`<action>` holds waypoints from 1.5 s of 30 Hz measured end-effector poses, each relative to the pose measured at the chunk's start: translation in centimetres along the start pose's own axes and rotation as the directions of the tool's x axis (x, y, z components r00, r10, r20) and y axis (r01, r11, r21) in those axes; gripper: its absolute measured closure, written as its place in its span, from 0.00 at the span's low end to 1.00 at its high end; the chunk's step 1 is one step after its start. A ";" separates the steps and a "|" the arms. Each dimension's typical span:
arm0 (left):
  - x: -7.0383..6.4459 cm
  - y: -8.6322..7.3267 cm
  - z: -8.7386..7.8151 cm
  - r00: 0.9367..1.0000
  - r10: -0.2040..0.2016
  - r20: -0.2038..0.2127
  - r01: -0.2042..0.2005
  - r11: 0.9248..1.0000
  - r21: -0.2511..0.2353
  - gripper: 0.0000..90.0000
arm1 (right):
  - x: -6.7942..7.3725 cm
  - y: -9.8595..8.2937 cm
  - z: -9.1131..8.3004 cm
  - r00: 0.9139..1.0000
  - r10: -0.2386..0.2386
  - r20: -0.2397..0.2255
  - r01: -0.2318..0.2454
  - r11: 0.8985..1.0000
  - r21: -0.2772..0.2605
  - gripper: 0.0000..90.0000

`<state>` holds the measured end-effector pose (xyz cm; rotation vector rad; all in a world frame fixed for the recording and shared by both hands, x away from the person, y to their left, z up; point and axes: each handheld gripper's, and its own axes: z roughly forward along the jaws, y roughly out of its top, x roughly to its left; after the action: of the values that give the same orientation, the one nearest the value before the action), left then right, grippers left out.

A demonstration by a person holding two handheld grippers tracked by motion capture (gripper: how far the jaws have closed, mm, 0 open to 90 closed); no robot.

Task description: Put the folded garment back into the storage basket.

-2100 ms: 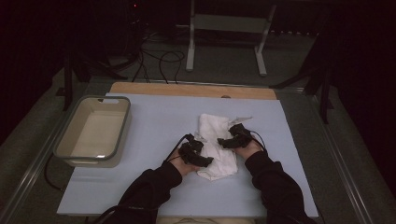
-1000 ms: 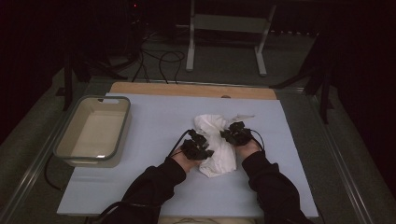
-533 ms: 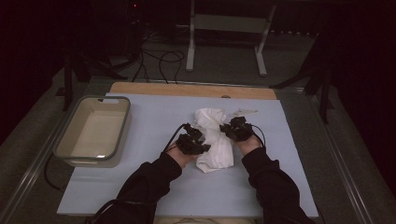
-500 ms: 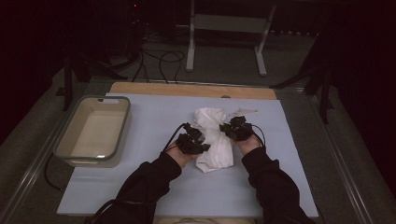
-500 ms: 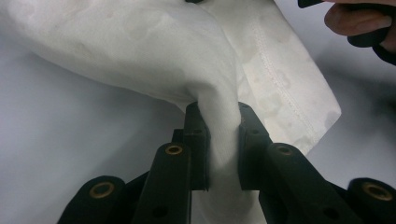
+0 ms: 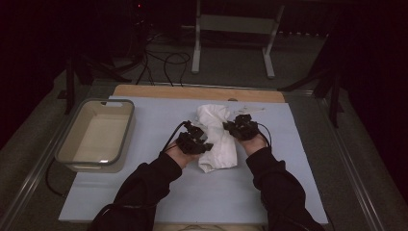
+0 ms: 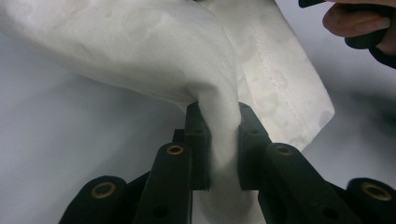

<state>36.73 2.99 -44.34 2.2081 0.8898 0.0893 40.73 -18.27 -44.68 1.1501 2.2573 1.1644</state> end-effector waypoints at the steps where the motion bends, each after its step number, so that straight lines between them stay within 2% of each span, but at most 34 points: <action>1: 0.0 0.2 -0.3 1.000 0.005 -0.004 -0.005 1.000 0.001 0.89 | 0.1 0.3 0.0 1.000 -0.001 -0.001 0.001 1.000 -0.005 0.93; 14: 0.5 1.3 -2.3 1.000 0.012 -0.028 -0.012 1.000 -0.018 0.89 | 0.7 2.3 -0.6 1.000 -0.011 -0.003 0.011 0.999 -0.040 0.93; 23: 1.1 1.4 -3.5 0.999 0.002 -0.039 -0.004 1.000 -0.029 0.89 | 1.3 3.4 -0.6 1.000 -0.020 -0.011 0.019 0.998 -0.062 0.93; 45: 2.4 1.9 -7.3 0.997 0.008 -0.078 -0.011 0.999 -0.040 0.89 | 3.2 6.7 -0.4 0.998 -0.051 -0.033 0.048 0.994 -0.100 0.93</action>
<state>37.33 8.07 -38.27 2.1838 0.9117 0.1978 41.87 -13.69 -38.96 1.0381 2.2137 1.2714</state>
